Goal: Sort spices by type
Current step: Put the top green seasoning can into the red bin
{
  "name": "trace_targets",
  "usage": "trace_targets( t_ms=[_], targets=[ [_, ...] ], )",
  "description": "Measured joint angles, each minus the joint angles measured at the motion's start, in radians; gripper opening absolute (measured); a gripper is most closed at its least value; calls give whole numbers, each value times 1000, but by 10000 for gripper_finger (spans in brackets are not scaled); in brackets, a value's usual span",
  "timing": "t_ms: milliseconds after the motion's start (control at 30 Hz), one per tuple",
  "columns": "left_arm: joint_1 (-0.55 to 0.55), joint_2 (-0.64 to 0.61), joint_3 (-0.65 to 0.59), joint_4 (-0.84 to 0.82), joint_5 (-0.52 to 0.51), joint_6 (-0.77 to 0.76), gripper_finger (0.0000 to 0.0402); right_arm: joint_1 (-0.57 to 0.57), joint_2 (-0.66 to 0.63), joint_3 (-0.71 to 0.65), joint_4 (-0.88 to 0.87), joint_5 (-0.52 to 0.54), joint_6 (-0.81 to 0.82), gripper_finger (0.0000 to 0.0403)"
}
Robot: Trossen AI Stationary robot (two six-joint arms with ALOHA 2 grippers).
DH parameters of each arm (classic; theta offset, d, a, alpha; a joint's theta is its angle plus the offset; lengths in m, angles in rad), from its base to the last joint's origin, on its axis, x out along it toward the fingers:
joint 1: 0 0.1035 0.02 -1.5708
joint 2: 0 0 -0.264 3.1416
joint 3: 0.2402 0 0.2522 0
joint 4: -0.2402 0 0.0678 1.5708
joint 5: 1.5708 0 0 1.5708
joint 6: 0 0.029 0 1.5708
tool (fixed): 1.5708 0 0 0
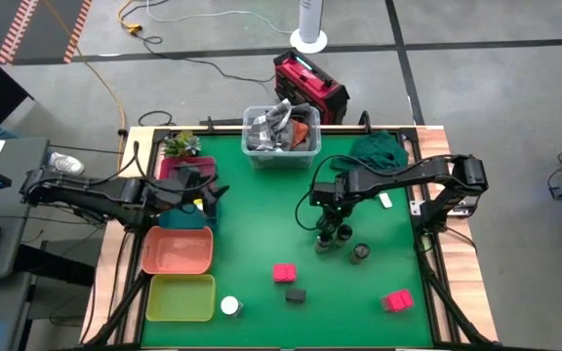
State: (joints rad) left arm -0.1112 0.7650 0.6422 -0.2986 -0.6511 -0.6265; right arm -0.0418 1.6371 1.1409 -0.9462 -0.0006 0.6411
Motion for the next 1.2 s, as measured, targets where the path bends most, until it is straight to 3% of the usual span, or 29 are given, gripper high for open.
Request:
trace_targets(
  t_ms=[200, 433, 700, 933, 1200],
  targets=[
    [0, 1, 0, 181, 236, 283, 251, -19, -2, 58, 18, -1, -159, 183],
    [0, 7, 0, 258, 256, 533, 251, -75, -2, 174, 106, 3, -352, 166],
    [7, 67, -6, 280, 230, 469, 251, -84, 7, 291, 241, 0, -440, 182],
    [31, 215, -6, 455, 232, 458, 251, -82, 80, 366, 289, -59, -448, 177],
    [105, 305, -2, 535, 335, 371, 251, -38, 217, 521, 244, -108, -520, 170]
  ],
)
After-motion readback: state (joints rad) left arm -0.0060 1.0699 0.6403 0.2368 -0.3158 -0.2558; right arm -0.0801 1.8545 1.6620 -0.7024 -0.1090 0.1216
